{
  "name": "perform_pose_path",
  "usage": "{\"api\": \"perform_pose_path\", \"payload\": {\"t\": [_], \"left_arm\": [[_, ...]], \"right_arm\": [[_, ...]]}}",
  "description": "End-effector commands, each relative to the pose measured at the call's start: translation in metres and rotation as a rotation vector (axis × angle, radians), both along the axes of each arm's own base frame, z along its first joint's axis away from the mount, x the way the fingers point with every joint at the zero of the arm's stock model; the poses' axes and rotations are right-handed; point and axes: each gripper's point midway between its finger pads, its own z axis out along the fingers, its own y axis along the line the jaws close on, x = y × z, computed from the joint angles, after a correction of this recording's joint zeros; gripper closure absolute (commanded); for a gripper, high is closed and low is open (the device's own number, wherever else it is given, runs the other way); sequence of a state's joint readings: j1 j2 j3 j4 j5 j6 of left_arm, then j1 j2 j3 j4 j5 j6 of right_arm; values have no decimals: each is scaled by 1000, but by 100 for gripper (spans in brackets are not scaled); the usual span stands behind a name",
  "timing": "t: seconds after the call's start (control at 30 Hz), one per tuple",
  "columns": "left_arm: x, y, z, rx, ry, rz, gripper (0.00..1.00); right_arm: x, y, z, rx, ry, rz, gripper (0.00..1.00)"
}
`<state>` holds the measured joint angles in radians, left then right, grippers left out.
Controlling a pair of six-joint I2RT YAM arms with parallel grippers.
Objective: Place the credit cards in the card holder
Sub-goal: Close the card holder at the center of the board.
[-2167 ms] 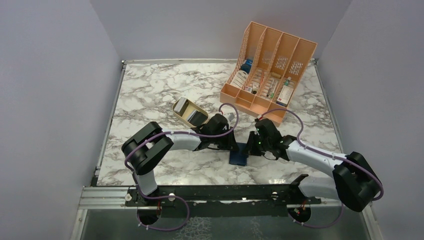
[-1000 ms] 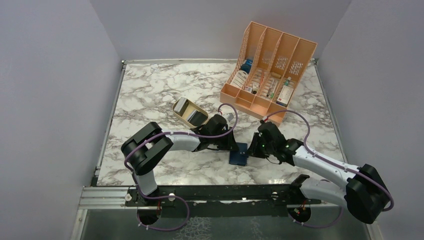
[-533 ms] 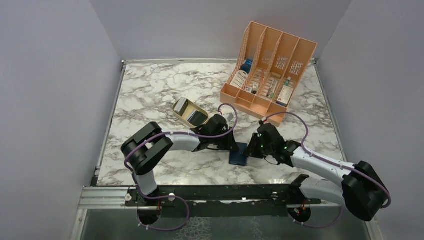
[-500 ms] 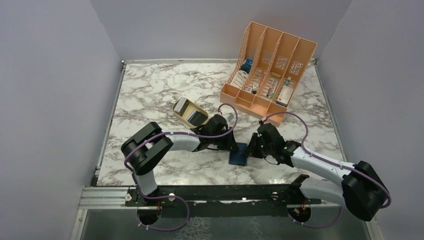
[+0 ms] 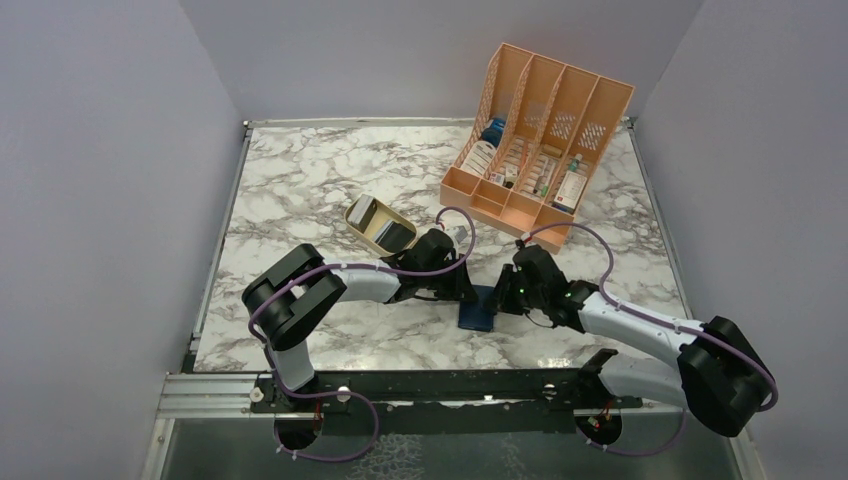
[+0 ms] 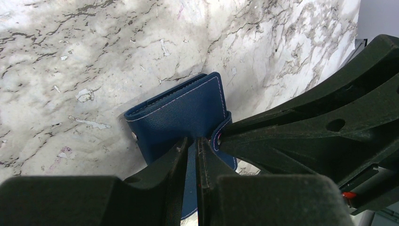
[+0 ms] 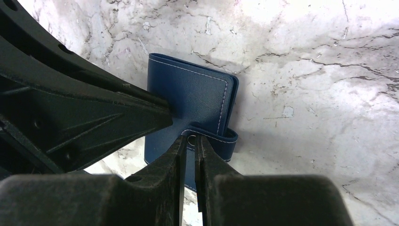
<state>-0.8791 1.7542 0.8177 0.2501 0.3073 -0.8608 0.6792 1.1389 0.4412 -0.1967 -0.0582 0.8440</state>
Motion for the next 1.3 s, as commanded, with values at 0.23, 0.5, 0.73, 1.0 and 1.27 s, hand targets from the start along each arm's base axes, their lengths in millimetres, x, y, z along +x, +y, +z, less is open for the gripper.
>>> {"api": "perform_pose_path", "payload": {"t": [0.23, 0.5, 0.73, 1.0, 1.27], "left_arm": [[-9, 15, -22, 85, 31, -7, 84], [-9, 15, -22, 84, 33, -5, 84], [-11, 15, -24, 85, 38, -8, 84], [-9, 14, -19, 75, 32, -3, 84], [-10, 13, -19, 67, 35, -4, 84]], "right_arm": [[1, 11, 1, 49, -9, 37, 88], [-1, 16, 4, 63, -9, 68, 88], [0, 12, 1, 26, 1, 71, 89], [3, -2, -10, -78, 33, 27, 90], [-4, -12, -38, -197, 147, 34, 91]]}}
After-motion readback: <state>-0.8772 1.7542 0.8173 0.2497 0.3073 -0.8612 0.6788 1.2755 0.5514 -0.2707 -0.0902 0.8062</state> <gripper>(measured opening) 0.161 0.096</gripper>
